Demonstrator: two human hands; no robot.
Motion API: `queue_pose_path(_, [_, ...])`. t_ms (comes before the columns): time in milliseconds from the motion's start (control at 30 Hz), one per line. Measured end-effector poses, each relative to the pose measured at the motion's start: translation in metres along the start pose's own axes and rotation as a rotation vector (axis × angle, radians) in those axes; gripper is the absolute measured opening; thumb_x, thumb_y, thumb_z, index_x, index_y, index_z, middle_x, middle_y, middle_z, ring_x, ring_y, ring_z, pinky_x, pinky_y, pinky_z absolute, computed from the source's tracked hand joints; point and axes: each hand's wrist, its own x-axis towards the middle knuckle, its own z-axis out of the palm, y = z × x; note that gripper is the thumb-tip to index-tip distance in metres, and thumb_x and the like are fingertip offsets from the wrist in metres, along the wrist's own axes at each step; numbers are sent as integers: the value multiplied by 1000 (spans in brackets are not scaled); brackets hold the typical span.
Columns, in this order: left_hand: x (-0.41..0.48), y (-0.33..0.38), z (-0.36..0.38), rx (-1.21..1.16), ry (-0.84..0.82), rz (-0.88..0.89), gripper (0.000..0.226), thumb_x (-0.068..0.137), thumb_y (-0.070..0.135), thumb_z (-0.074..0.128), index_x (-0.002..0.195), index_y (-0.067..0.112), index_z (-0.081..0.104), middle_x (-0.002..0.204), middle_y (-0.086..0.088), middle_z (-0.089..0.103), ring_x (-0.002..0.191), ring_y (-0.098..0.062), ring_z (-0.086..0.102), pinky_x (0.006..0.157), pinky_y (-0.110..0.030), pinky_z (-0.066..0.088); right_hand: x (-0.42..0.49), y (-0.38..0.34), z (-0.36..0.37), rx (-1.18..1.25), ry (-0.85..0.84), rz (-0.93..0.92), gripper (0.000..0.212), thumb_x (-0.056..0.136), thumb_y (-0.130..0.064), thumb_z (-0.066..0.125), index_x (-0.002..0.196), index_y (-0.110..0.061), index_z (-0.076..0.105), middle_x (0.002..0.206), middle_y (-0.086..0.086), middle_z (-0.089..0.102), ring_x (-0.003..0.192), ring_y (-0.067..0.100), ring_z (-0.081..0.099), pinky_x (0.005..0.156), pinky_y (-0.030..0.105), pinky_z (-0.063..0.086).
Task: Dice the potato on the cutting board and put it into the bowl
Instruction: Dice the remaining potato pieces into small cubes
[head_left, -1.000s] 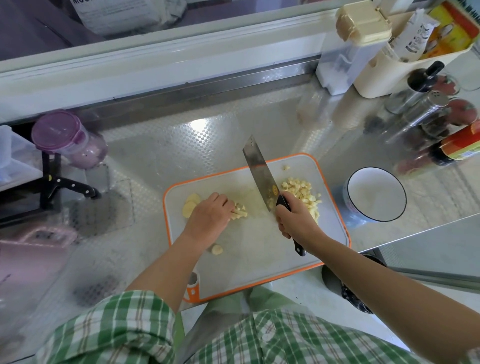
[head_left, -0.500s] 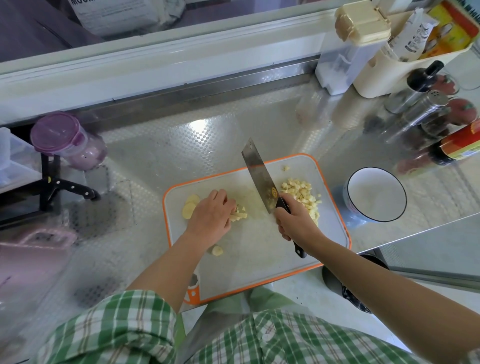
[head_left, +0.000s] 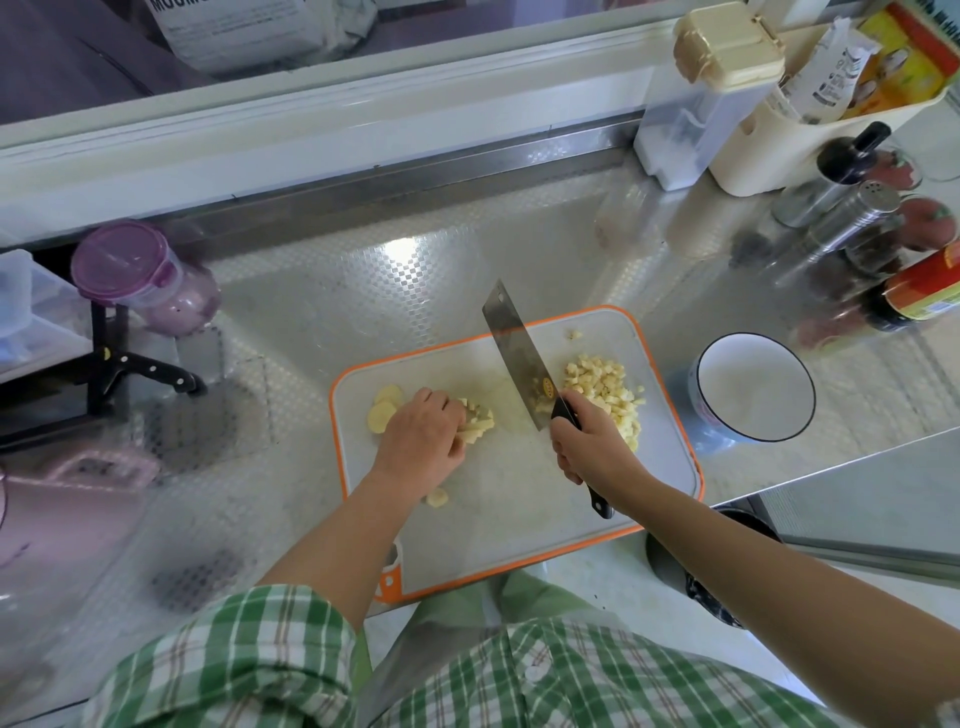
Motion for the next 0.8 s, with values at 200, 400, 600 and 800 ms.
queue_pose_path(200, [2, 4, 5, 21, -39, 15, 38, 57, 11, 77, 91, 17, 64, 80, -4, 57, 75, -26, 56, 52, -35, 48, -3, 1, -1, 3, -15, 0, 13, 93, -4, 41, 84, -13, 44, 65, 9, 40, 47, 15, 36, 44, 28, 33])
queue_pose_path(400, [-2, 5, 2, -9, -11, 15, 51, 61, 15, 77, 110, 17, 63, 88, -6, 58, 80, -27, 57, 55, -36, 49, -4, 2, -4, -15, -7, -3, 13, 93, -5, 40, 83, -13, 43, 66, 9, 39, 47, 13, 36, 44, 29, 34])
queue_pose_path(600, [-6, 4, 2, -51, 28, 13, 32, 57, 13, 85, 82, 16, 66, 82, -2, 57, 78, -23, 59, 51, -31, 48, -3, 0, -1, -3, -34, 8, 12, 90, -3, 40, 82, -12, 41, 66, 9, 39, 48, 15, 35, 45, 29, 33])
queue_pose_path(800, [-5, 11, 4, -55, 16, -14, 30, 53, 8, 84, 76, 14, 65, 76, -4, 60, 71, -26, 61, 51, -32, 51, -1, 1, 0, -10, -40, 0, 11, 90, -2, 40, 83, -11, 41, 67, 10, 39, 48, 16, 35, 45, 30, 33])
